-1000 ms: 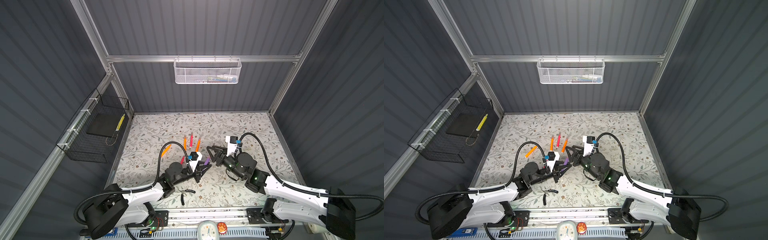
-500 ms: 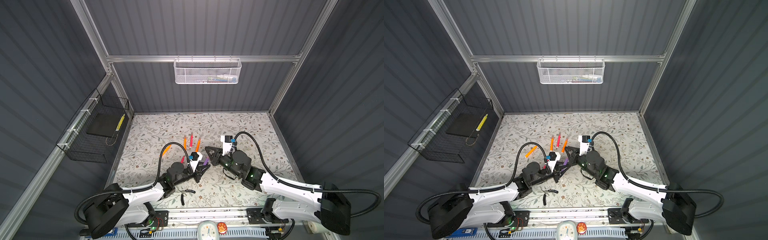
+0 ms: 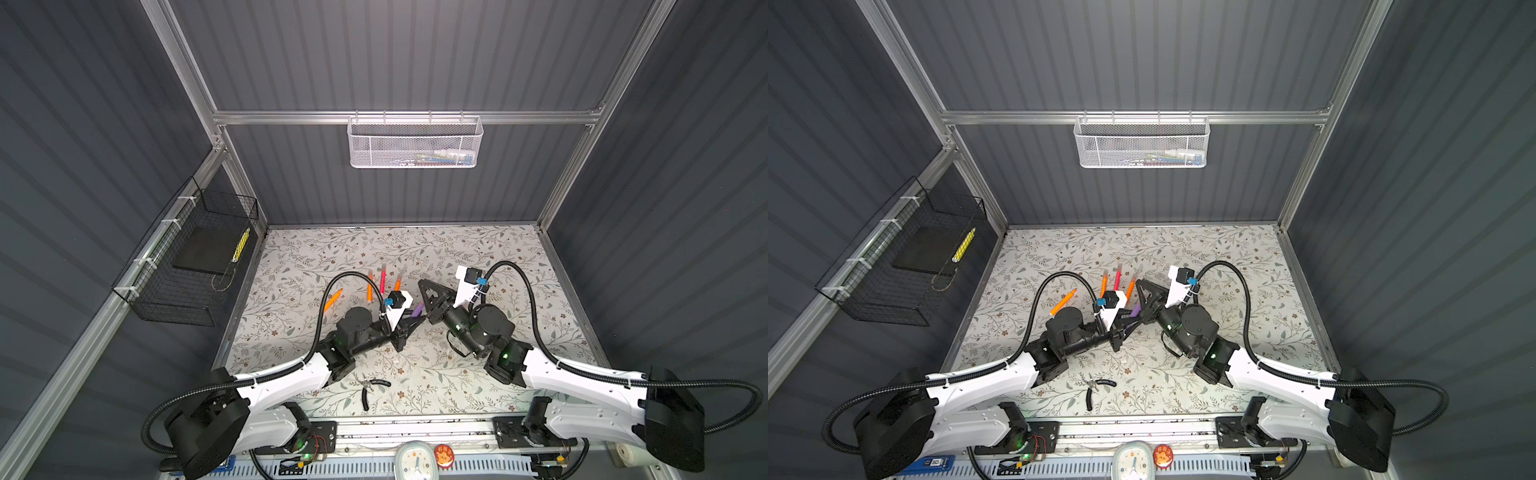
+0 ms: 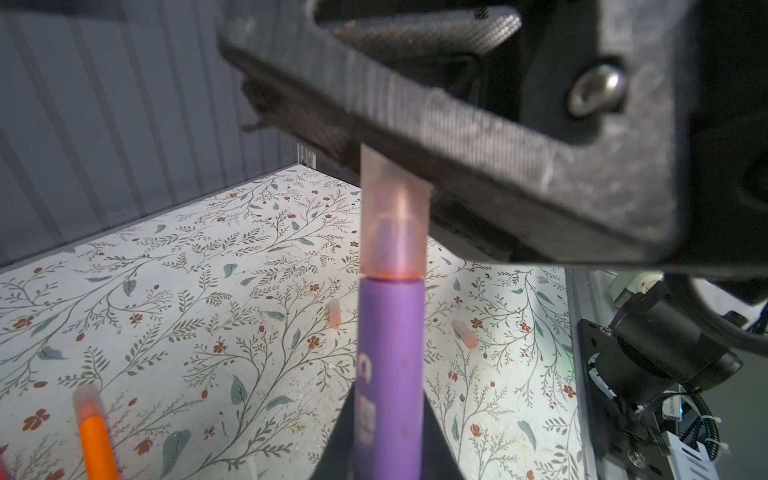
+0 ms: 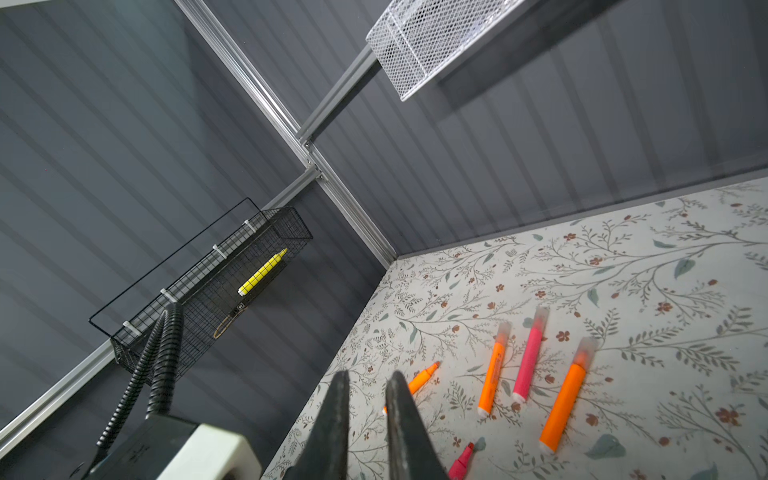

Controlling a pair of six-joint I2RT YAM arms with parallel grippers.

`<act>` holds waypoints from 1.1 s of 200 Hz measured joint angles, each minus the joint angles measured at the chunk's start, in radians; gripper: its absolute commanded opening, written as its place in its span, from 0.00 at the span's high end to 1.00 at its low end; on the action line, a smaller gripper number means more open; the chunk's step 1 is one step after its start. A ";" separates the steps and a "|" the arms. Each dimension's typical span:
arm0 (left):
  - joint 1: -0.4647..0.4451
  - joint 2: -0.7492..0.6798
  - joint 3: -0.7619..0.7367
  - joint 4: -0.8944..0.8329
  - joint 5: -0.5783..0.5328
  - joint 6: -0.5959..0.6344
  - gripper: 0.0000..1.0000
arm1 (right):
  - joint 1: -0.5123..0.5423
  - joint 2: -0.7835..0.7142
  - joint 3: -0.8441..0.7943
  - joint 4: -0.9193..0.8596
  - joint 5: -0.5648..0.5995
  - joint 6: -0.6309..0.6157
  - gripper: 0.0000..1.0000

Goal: Insert the pens into the pen caps
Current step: 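Press the pink cap down onto the purple marker with the right gripper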

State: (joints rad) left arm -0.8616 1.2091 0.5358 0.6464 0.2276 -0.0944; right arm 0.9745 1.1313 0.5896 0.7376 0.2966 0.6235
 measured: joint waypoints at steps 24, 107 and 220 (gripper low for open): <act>0.003 -0.025 0.030 -0.067 -0.004 0.032 1.00 | 0.008 -0.003 0.014 0.002 0.004 -0.011 1.00; 0.004 -0.069 0.103 -0.177 -0.037 0.136 1.00 | 0.028 -0.008 0.065 -0.014 0.005 -0.063 1.00; 0.058 -0.055 0.122 -0.196 0.021 0.116 1.00 | 0.028 0.090 0.024 0.180 0.020 -0.053 1.00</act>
State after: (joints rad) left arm -0.8032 1.1545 0.6575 0.4507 0.2481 0.0212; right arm 1.0027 1.2209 0.6140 0.9176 0.3164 0.5701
